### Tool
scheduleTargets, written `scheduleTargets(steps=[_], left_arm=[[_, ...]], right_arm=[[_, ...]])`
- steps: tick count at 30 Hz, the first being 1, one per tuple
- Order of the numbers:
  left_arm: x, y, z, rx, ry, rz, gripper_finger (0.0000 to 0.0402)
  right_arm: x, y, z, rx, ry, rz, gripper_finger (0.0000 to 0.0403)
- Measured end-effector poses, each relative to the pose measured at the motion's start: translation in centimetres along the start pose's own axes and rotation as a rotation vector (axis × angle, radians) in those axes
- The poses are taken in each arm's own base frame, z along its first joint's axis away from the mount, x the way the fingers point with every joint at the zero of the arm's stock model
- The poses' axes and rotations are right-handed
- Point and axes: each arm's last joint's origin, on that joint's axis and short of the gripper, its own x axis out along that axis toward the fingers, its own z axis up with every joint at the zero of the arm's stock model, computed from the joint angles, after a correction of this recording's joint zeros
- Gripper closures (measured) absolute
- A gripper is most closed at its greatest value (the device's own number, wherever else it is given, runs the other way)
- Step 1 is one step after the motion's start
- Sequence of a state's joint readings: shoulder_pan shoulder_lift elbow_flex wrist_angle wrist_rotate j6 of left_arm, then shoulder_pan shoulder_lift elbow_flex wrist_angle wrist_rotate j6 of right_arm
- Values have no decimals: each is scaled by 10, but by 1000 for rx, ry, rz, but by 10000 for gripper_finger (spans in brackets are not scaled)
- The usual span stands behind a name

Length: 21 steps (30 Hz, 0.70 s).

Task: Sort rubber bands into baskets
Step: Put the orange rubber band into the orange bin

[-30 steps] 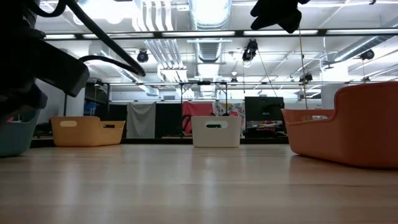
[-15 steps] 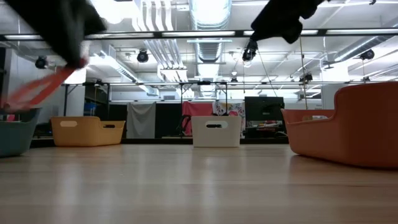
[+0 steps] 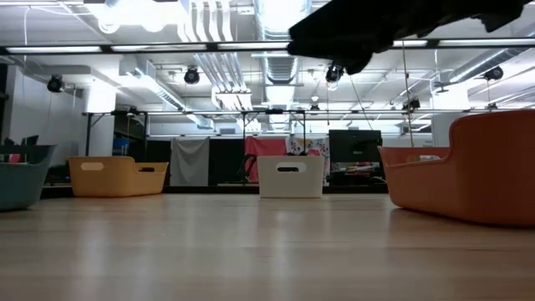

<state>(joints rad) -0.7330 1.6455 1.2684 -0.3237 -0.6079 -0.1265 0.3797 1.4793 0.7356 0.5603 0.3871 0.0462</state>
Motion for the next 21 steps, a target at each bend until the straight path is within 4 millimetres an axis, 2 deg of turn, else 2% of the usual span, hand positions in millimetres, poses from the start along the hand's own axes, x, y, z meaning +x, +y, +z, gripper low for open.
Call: scheduleTargets(steps=[6,14,21], left_arm=[[2,11,-17,-2,-111,7,401],[-14,26,-54,-118,-268,12,402],[-21,35,-80,-166,-279,88,402]], right_arm=[[30,21,2,-63,21,15,255],[62,41,14,-68,41,29,202],[90,55,28,-49,61,37,168]])
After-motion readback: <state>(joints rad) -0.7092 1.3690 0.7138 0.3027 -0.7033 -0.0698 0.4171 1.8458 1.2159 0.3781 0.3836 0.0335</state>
